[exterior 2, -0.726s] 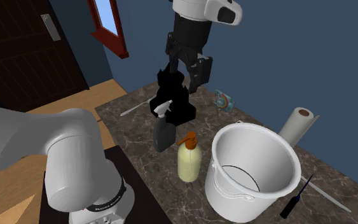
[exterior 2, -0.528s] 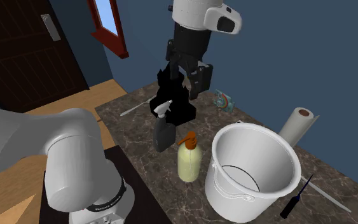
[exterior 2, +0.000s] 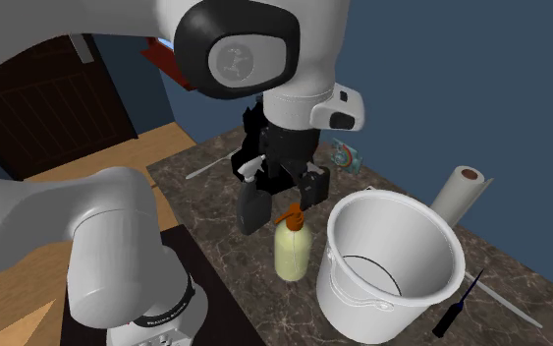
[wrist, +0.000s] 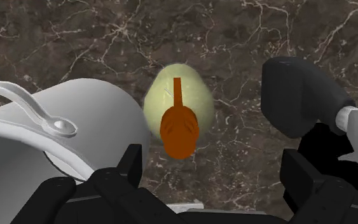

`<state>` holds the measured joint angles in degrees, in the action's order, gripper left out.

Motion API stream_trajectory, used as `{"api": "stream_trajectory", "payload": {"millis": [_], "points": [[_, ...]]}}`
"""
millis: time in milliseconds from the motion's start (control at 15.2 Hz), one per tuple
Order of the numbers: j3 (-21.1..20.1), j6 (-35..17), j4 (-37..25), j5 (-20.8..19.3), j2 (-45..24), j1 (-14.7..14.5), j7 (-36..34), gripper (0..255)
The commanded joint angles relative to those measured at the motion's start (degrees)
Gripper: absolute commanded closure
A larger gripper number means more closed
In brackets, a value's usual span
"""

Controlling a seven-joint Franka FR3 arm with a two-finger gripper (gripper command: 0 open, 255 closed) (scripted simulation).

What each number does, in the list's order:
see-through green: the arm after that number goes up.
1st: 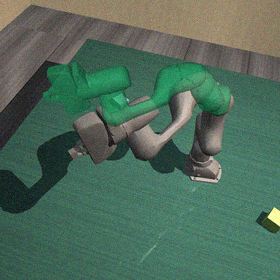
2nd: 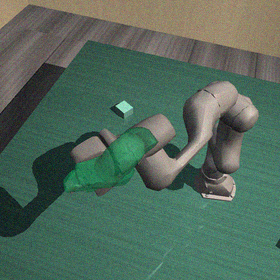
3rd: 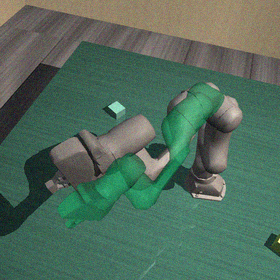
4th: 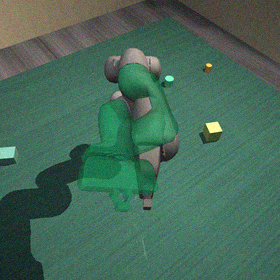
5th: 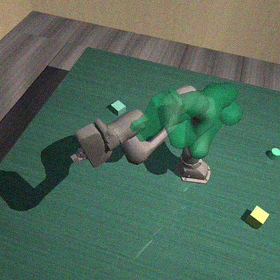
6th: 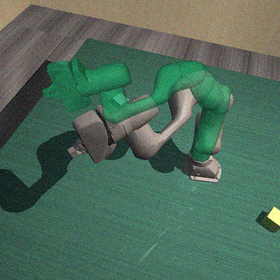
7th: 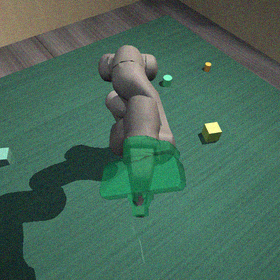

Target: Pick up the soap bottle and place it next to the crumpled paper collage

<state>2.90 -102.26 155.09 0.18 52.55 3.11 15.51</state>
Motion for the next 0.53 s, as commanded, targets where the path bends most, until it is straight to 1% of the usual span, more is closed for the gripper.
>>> {"api": "stream_trajectory", "payload": {"millis": [0, 66, 462], "points": [[1.71, -4.51, 4.26, -2.05, 1.21, 1.02, 2.55, 0], [2.19, -5.78, 5.35, -2.61, 1.43, 1.34, 3.21, 0], [2.41, -11.06, 9.43, -2.81, 0.23, 1.4, 3.21, 0]]}}
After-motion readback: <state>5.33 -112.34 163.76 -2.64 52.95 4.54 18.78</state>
